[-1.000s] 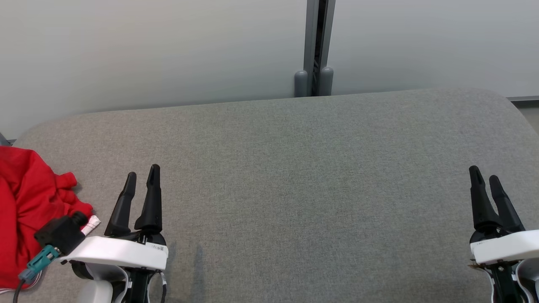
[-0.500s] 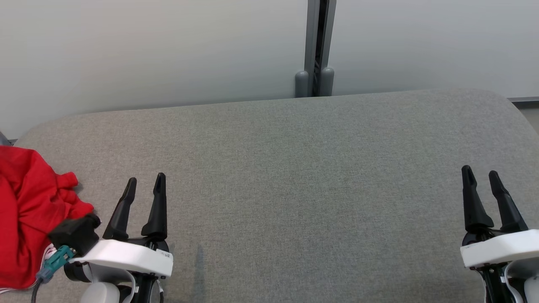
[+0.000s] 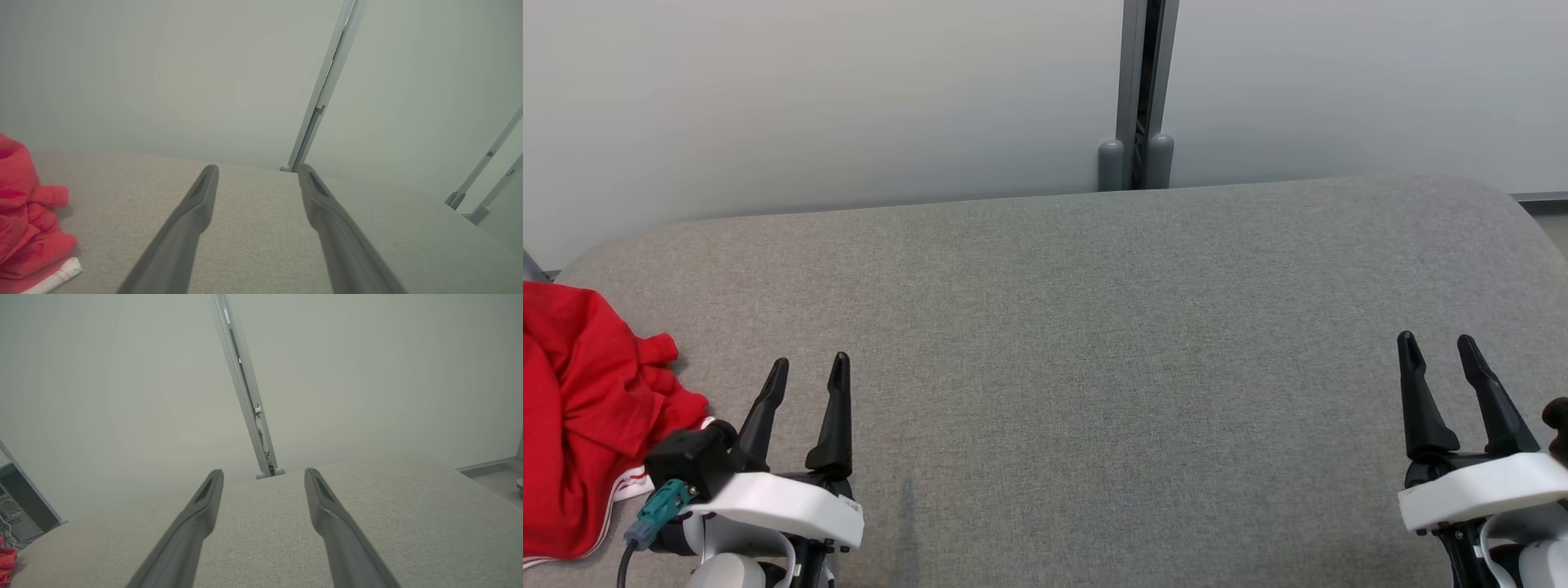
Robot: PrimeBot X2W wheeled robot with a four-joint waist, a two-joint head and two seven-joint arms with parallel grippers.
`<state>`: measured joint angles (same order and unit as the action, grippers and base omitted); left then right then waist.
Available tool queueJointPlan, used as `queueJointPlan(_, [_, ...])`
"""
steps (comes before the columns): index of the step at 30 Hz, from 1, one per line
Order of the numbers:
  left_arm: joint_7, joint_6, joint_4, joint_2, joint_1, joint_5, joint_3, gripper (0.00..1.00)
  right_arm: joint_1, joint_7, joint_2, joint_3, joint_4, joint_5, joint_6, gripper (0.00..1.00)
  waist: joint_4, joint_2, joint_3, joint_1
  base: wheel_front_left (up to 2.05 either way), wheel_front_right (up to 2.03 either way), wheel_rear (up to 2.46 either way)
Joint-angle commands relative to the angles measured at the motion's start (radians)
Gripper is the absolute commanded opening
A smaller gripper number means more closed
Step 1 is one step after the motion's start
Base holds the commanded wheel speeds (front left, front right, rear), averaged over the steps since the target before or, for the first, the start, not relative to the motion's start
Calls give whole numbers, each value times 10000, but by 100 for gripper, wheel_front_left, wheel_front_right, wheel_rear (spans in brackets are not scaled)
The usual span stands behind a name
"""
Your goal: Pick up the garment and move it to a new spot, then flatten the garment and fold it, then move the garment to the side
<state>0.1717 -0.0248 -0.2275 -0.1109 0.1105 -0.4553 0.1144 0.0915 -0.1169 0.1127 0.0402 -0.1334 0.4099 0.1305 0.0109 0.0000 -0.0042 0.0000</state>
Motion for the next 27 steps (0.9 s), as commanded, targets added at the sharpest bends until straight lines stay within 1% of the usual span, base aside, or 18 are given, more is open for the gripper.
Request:
queueJointPlan(1, [72,79,34,-82,270,272,2,100,-25,-111,86,5,70,-296,3,100,4,0,1,0,0,0,0])
queueJointPlan(13, [153,213,-189,-100,272,1075,124,100,-132,-280,27,12,55,-1158,3,100,14,0,19,0,0,0,0])
queueJointPlan(27, [16,287,-399,-116,274,1751,261,100,-263,-451,1,-21,-16,-1793,2,100,44,0,32,0,0,0,0])
